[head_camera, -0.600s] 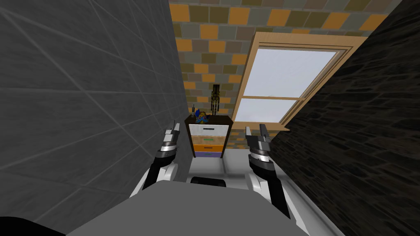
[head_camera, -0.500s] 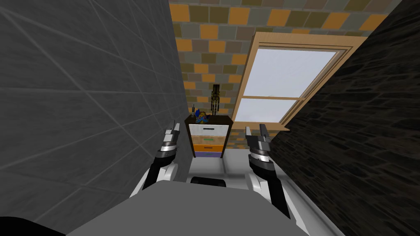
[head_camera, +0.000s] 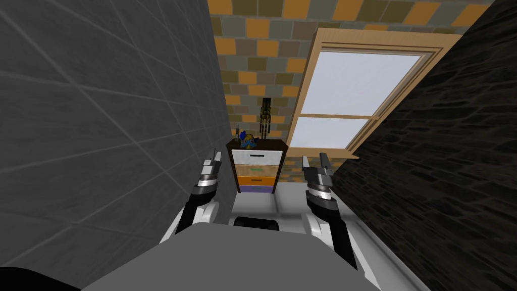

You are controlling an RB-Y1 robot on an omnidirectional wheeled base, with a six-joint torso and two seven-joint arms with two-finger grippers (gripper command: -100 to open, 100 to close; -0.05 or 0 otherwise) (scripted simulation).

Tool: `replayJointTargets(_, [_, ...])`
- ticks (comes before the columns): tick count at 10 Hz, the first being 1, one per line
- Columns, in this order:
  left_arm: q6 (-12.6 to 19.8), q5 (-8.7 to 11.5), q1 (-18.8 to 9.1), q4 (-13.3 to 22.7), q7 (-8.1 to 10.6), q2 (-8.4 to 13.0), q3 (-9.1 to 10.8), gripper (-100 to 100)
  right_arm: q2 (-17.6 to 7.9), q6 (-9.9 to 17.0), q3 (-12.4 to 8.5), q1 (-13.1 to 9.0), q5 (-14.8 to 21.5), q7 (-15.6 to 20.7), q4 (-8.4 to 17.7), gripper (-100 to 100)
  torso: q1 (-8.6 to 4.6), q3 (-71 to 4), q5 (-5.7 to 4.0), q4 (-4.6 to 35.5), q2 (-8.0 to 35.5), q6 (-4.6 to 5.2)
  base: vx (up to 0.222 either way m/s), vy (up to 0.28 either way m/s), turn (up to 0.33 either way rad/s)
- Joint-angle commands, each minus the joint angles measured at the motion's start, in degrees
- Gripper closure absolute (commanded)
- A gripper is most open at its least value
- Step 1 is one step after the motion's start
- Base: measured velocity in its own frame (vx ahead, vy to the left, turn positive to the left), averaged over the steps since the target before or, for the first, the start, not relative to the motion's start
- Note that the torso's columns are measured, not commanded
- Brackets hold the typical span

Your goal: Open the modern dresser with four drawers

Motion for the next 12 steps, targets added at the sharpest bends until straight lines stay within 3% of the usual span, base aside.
replayJointTargets(1, [0.00,0.00,0.00,0.00,0.00,0.00,0.00,0,0.00,0.00,0.00,0.00,0.00,0.00,0.00,0,0.00,-8.45,0.00,4.23,4.24,0.00,0.000,0.000,0.000])
replayJointTargets(3, [0.00,0.00,0.00,0.00,0.00,0.00,0.00,0,0.00,0.00,0.00,0.00,0.00,0.00,0.00,0,0.00,-25.37,0.00,12.69,12.70,0.00,0.000,0.000,0.000])
replayJointTargets(4, [-0.23,0.01,-0.16,0.74,0.01,2.01,0.04,-100,0.00,0.00,0.00,0.00,0.00,0.00,0.00,0,0.00,-33.83,0.00,16.92,16.93,0.00,0.014,-0.005,-0.002])
replayJointTargets(6, [-0.74,0.03,-0.50,2.38,0.05,4.58,0.14,-100,0.00,0.00,0.00,0.01,0.00,0.00,0.02,0,0.01,-38.92,0.00,19.36,19.35,0.00,0.024,-0.009,-0.003])
replayJointTargets(12, [-3.29,0.12,-2.27,10.79,0.21,9.12,0.65,-100,0.00,0.00,0.00,0.01,0.00,0.00,0.02,0,-0.01,-39.21,0.00,19.60,19.58,0.00,0.046,-0.022,-0.005])
